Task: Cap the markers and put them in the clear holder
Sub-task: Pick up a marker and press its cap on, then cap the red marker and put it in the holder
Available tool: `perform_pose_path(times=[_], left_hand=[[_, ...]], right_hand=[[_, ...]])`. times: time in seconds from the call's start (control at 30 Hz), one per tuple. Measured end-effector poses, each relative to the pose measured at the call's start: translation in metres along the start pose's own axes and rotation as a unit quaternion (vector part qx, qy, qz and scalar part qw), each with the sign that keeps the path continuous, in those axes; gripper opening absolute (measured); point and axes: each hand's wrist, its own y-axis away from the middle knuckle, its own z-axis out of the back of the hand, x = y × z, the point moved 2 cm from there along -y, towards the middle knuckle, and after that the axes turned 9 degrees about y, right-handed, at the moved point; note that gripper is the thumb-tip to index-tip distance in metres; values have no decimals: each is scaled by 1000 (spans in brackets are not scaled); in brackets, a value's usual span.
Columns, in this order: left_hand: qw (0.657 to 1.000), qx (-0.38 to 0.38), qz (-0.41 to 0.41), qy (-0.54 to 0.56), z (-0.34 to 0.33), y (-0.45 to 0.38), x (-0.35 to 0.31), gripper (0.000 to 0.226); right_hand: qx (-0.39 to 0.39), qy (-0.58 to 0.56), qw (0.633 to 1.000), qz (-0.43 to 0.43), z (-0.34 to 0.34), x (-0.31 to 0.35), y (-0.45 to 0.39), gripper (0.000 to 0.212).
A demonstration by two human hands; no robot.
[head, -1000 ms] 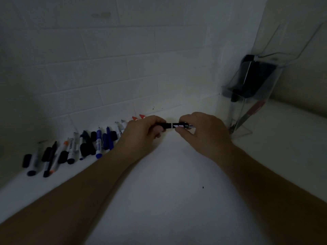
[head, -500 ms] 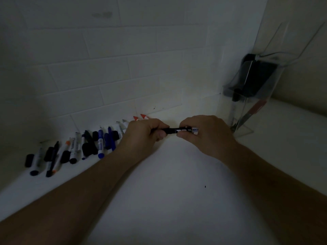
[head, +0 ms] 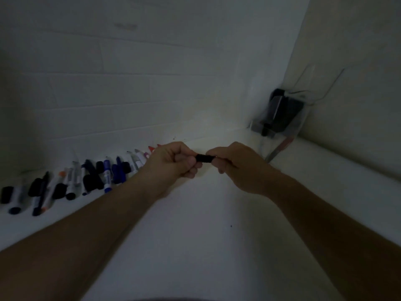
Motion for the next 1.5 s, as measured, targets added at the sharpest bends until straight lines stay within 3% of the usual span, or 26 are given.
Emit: perform_pose_path(times=[0.03, 0.1, 0.17, 0.2, 0.27, 0.4, 0.57, 0.63, 0.77, 0.87, 1.0, 1.07, 1.17, 1.23, 1.3, 1.4, 1.5], left_hand=[[1000, 0, -7, -15, -3, 1, 2, 13], [979, 23, -74, -188, -5, 1, 7, 13], [893, 81, -165, -411, -10, 4, 10, 12], [861, 103, -192, -460, -12, 6, 11, 13], [856, 107, -192, -468, -11, 7, 12, 15], [858, 92, -201, -465, -5, 5, 14, 14], [854, 120, -208, -462, -9, 7, 14, 20], [848, 132, -216, -466, -10, 8, 15, 22], [847, 127, -228, -463, -7, 8, 15, 16], [843, 131, -236, -466, -9, 8, 15, 14], [837, 128, -234, -478, -8, 9, 15, 14], [835, 130, -233, -482, -7, 9, 15, 13], [834, 148, -228, -481, -6, 10, 10, 14], [823, 157, -228, -496, -2, 10, 4, 15], [795, 114, -227, -551, 7, 7, -7, 18], [751, -35, -186, -632, 31, -3, -28, 28], [727, -121, -145, -660, 55, -9, -37, 24]], right_hand=[[-13, -7, 1000, -11, 13, 3, 3, 27], [-70, -24, 996, -49, 44, 7, 8, 20], [-186, -59, 974, -118, 81, -2, 9, 22], [-238, -81, 957, -145, 99, -8, 8, 23], [-293, -54, 936, -187, 125, -20, 5, 23], [-234, 94, 935, -248, 123, -48, 2, 24], [-191, 178, 931, -255, 99, -54, 7, 46], [-147, 232, 917, -289, 87, -59, 9, 43], [-84, 237, 905, -343, 76, -66, 17, 18], [-57, 230, 918, -318, 74, -68, 23, 30], [-93, 198, 931, -294, 79, -60, 26, 41], [-153, 184, 928, -285, 79, -54, 28, 39], [-229, 188, 935, -193, 64, -39, 24, 33], [-207, 158, 956, -136, 39, -29, 14, 28], [-163, 106, 973, -125, 10, -21, -2, 26], [-114, 42, 987, -108, -33, -7, -30, 25], [-81, -20, 991, -101, -61, 5, -55, 24]])
